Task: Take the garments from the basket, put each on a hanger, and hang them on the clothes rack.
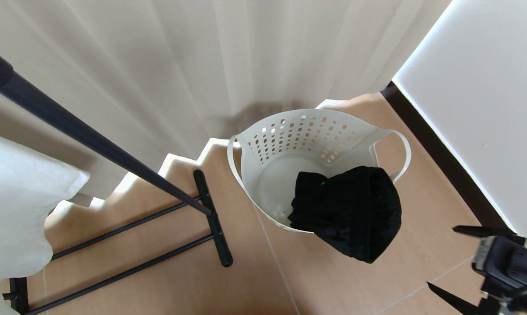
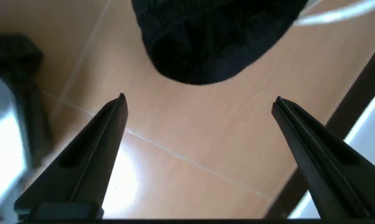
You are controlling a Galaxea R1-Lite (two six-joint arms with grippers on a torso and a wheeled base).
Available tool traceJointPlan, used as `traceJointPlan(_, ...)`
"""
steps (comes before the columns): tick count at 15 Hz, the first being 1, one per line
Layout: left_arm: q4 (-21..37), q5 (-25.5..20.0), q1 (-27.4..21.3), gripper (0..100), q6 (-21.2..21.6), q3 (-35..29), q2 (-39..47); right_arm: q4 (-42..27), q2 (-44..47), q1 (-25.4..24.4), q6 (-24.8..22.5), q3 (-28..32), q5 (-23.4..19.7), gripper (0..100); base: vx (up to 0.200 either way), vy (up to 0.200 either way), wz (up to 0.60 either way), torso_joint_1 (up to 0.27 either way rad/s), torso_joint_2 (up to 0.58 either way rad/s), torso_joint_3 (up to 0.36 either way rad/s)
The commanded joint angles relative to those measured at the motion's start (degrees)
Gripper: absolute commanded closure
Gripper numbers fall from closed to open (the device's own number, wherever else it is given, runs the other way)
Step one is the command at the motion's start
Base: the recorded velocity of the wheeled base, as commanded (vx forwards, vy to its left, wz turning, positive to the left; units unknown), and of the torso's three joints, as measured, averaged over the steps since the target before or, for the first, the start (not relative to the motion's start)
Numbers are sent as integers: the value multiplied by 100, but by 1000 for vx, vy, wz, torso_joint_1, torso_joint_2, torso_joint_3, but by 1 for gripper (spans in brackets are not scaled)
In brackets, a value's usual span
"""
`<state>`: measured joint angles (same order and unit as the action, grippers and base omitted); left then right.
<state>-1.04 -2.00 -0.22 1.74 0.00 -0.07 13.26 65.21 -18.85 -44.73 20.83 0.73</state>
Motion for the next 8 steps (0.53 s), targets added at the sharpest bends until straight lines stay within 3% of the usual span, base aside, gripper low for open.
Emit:
traceJointPlan(1,-2,-2,4,0,-7,0,7,54,1644,-295,-1073,1054,463,0,0,0,0,0,0,0)
traceJointPlan(2,-2,-2,4,0,1,0,7,62,2145,-277,-1442,1599,815,0,0,0,0,0,0,0)
traceJointPlan(4,-2,-2,4,0,1,0,7,54,2655,-198,-1530,2109,1149,0,0,0,0,0,0,0)
traceJointPlan(8,-2,-2,4,0,1,0,7,467,3437,188,-1627,2733,1324,0,0,0,0,0,0,0)
